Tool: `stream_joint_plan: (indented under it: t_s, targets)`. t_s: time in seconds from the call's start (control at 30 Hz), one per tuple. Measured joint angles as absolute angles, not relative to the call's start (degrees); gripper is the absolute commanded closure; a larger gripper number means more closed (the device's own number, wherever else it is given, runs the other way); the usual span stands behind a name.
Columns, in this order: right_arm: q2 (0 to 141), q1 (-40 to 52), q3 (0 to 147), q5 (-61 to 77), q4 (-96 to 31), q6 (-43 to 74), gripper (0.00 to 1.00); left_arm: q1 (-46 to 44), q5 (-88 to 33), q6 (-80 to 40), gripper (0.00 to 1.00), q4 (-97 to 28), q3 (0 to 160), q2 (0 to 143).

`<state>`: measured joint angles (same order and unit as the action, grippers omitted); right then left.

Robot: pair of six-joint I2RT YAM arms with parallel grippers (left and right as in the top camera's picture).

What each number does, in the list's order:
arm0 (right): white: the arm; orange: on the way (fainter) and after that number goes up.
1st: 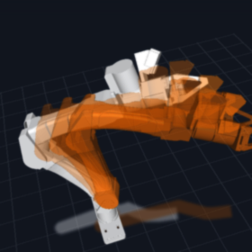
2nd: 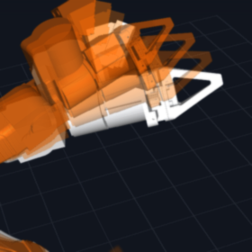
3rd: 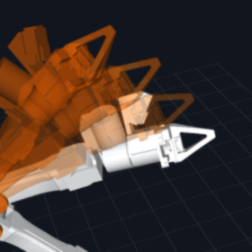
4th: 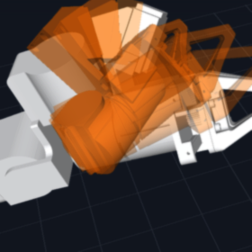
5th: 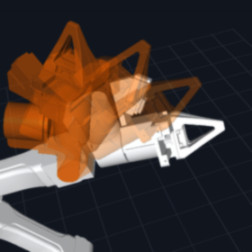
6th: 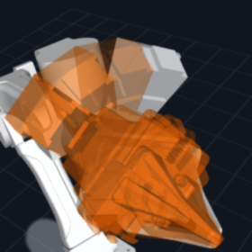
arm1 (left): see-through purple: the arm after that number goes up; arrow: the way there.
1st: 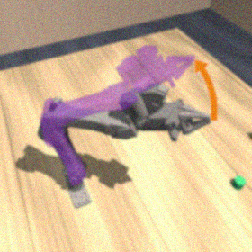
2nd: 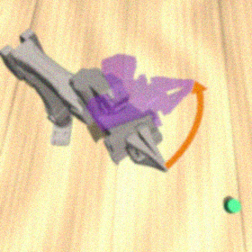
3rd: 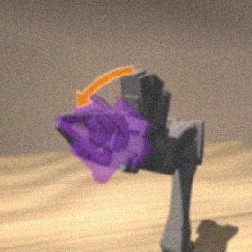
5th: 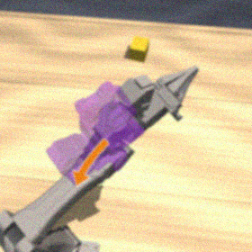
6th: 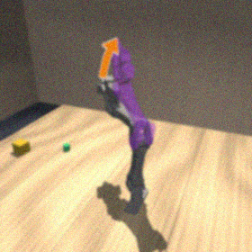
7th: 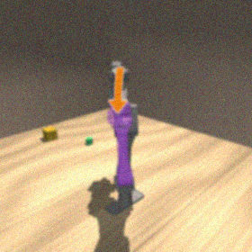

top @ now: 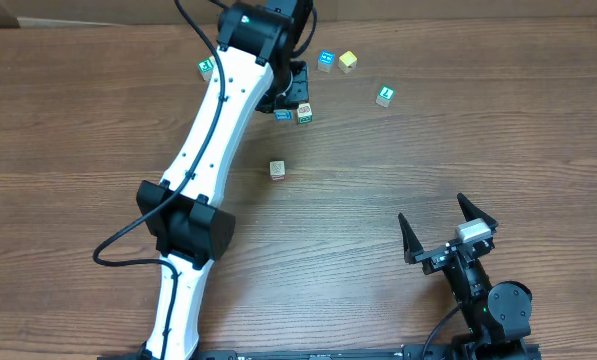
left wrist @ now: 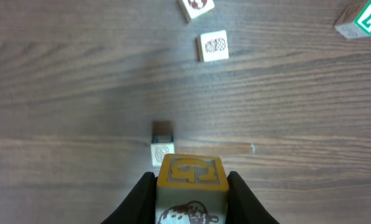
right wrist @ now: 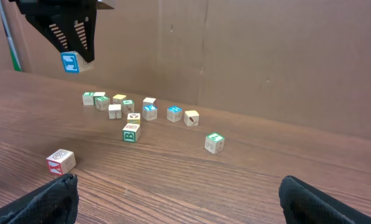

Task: Form a horizontal line
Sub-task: 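Carry the yellow-lettered block toward the placed teal block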

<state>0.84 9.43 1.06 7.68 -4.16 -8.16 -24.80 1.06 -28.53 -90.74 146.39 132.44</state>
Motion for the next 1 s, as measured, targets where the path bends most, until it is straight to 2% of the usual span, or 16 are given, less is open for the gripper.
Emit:
stream_joint_plan:
  t_s: [0.6, 1.0]
  targets:
    - [0.84, 9.41, 1.06, 7.66, -4.14, -8.16, 0.0, -31.22, -1.06, -33.41, 0.96, -94.52, 146.39, 132.44]
    - [0.84, 9.43, 1.06, 7.68, -4.16, -8.14, 0.0, -34.94, 4.01, -41.76, 0.96, -94.48, 146.39, 132.7]
